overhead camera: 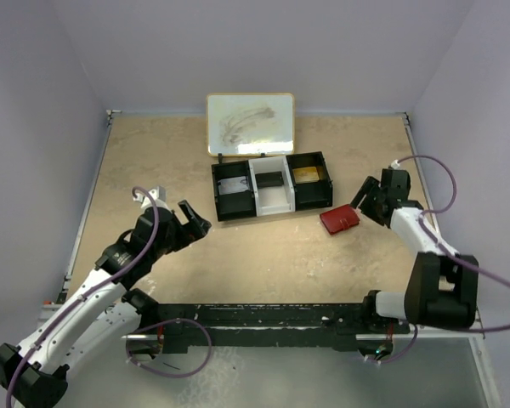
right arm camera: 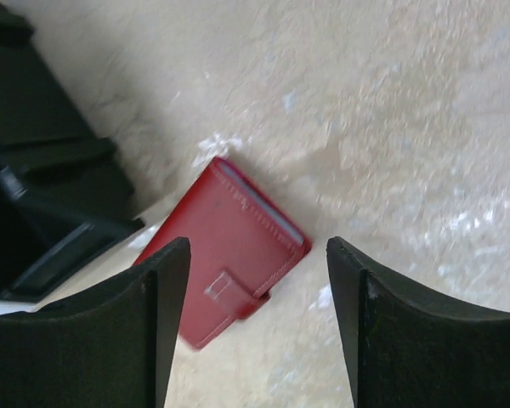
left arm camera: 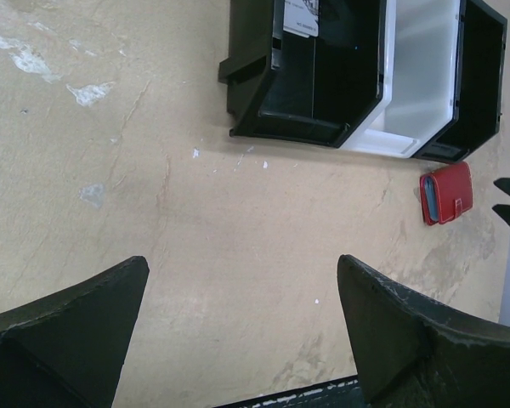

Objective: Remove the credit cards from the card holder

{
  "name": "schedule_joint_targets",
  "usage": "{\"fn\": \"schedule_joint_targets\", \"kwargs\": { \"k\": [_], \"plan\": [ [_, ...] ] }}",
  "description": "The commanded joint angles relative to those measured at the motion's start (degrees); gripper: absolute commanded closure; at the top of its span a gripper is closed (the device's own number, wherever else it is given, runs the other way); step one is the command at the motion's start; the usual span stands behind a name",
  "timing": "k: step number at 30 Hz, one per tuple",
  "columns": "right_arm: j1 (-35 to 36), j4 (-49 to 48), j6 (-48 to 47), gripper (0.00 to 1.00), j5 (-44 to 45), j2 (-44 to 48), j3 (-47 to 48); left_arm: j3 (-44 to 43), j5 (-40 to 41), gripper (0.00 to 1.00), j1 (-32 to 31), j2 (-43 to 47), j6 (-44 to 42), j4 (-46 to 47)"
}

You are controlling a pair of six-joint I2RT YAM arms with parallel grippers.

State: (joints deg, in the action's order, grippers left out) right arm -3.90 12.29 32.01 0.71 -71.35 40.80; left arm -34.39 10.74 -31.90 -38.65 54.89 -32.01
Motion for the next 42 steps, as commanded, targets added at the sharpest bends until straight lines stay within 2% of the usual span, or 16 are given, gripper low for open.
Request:
{"fn": "schedule_joint_targets", "kwargs": {
  "k": [1, 6, 11, 15, 17, 19, 21, 29, 32, 34, 35, 39, 42],
  "plan": [
    [-1.3, -4.7, -8.7, 0.33, -3.6, -7.8, 4.2, 0.5, -2.2, 0.10, 0.1, 0.0, -0.6, 2.7],
    [-1.4, -7.0, -12.0, 0.42, -9.6, -13.4, 5.5, 1.1, -2.5, 0.10, 0.0, -0.4, -0.5, 3.5],
    [-1.2, -9.3, -10.8, 0.54, -12.1, -12.3, 1.8, 1.1, -3.0, 0.10, 0.0, -1.2, -0.9, 3.6],
    [0.5, -8.5, -7.3, 0.75, -14.2, -9.2, -2.3, 1.7, -3.7, 0.10, 0.0, -1.7, -0.7, 4.8],
    [2.6, -7.7, -5.4, 0.79, -13.8, -6.8, -3.9, 1.9, -4.2, 0.10, 0.0, -2.4, -0.7, 5.6],
    [3.8, -7.4, -3.7, 0.93, -14.2, -4.2, -5.6, 1.9, -4.5, 0.10, 0.0, -2.9, -0.8, 6.0],
    [4.4, -7.1, -2.1, 1.00, -14.7, -1.4, -7.2, 1.8, -4.7, 0.10, 0.0, -3.2, -0.9, 6.1],
    [5.9, -1.1, -0.7, 1.00, -16.2, 10.3, -10.1, 2.0, -5.5, 0.10, -0.1, -3.7, -0.7, 7.0],
    [5.9, -1.5, 2.2, 0.76, -14.0, 11.5, -7.8, 2.0, -5.8, 0.10, -0.3, -4.0, -0.6, 7.3],
    [5.8, -1.3, 1.5, 0.61, -9.4, 8.4, -3.6, 1.9, -5.9, 0.10, -0.4, -4.3, -0.6, 7.4],
    [5.8, -1.5, 1.0, 0.59, -6.8, 6.0, -1.9, 1.8, -5.8, 0.10, -0.4, -4.3, -0.7, 7.4],
    [5.3, -2.5, -2.7, 0.61, -5.1, -4.2, 4.6, 1.1, -5.5, 0.10, -0.4, -4.1, -1.1, 6.4],
    [5.2, -4.7, -4.4, 0.64, -5.5, -8.3, 6.0, 0.9, -4.7, 0.10, -0.4, -3.3, -1.1, 4.9]
  ]
}}
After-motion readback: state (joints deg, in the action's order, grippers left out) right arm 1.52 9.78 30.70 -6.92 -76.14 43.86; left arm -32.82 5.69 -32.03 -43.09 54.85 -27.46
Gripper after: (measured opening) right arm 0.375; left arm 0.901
